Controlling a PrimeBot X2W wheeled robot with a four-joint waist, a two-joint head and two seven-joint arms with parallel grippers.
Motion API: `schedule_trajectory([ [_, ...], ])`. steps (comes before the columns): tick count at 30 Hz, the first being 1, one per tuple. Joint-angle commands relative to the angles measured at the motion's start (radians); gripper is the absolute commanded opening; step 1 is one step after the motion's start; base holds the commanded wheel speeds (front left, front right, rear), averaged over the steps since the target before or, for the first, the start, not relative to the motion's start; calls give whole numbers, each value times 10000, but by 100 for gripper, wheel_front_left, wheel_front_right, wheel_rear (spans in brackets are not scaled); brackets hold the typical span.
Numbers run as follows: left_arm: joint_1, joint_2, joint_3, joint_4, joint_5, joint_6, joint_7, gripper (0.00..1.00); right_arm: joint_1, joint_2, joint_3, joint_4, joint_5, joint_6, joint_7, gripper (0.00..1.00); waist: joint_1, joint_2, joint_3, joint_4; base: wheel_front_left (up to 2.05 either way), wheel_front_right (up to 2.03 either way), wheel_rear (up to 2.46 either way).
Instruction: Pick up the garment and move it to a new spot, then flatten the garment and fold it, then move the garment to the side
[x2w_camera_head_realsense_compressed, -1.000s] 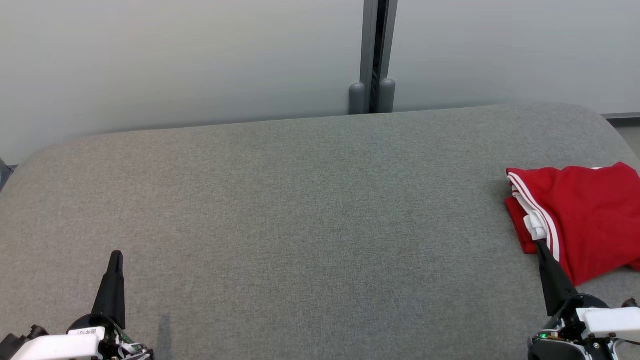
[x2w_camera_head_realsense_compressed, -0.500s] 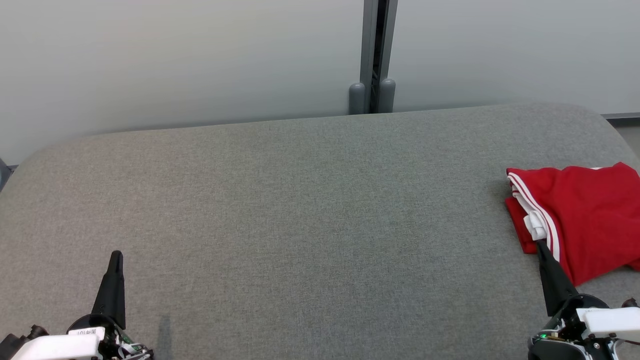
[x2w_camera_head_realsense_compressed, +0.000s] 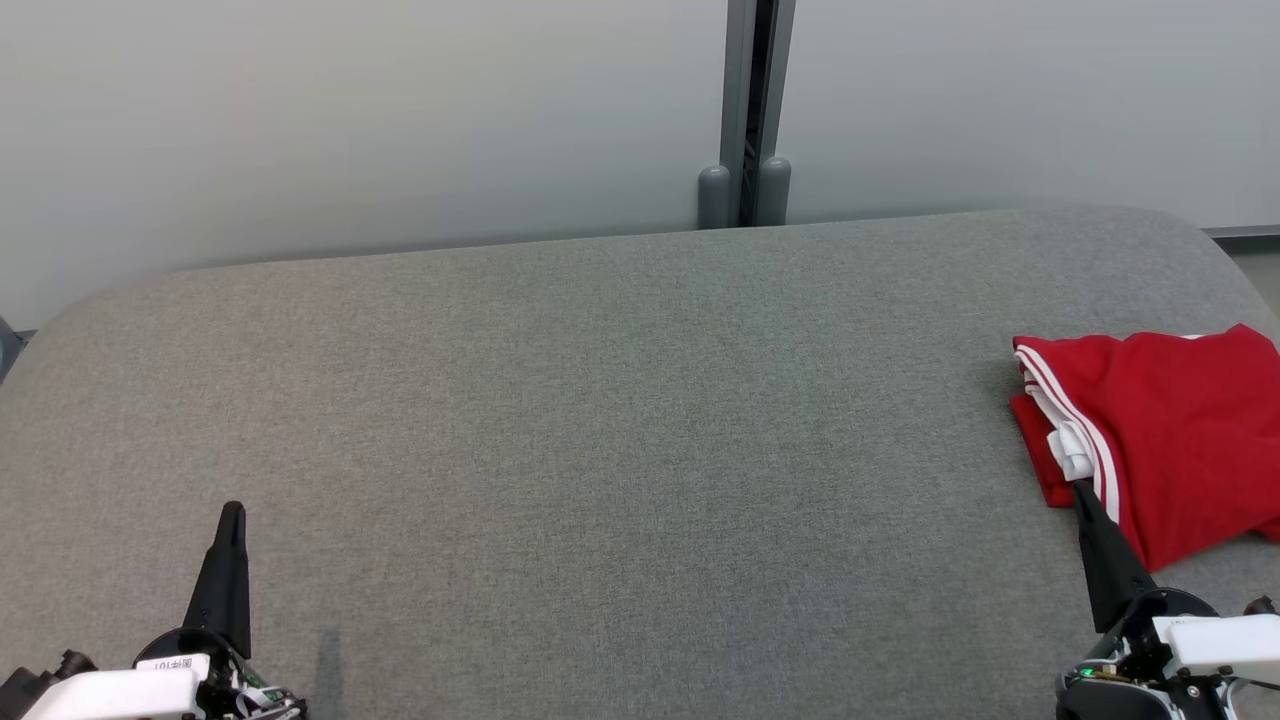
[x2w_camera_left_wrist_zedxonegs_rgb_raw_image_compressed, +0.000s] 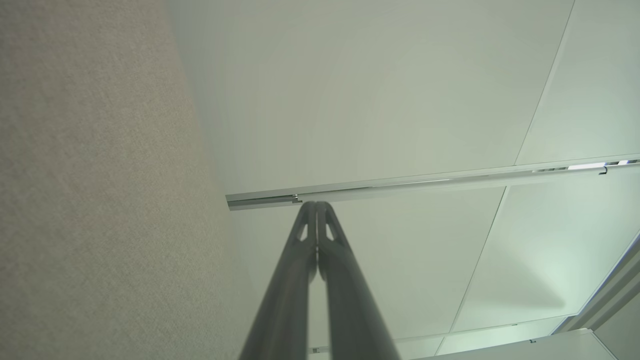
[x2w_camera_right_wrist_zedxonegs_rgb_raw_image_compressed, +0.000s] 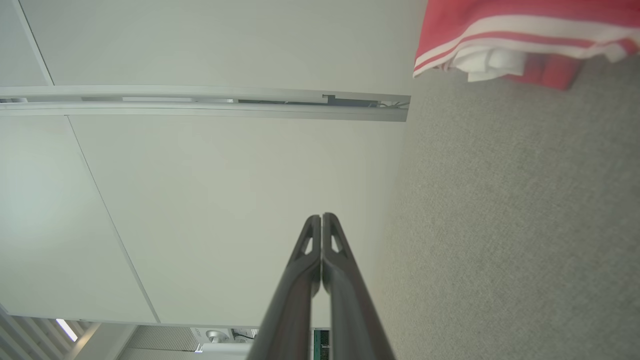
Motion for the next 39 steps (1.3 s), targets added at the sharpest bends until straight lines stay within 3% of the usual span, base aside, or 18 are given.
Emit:
schedule_trajectory([
  [1,-155,21,56,15,5,-42,22,0,-75,-32,-23,-1,-38,0,46,0,0,0,0,0,0,0,0],
  [39,-160,6,75,16,31,-41,35,0,-77,-20,-39,-1,-56,0,67,0,0,0,0,0,0,0,0],
])
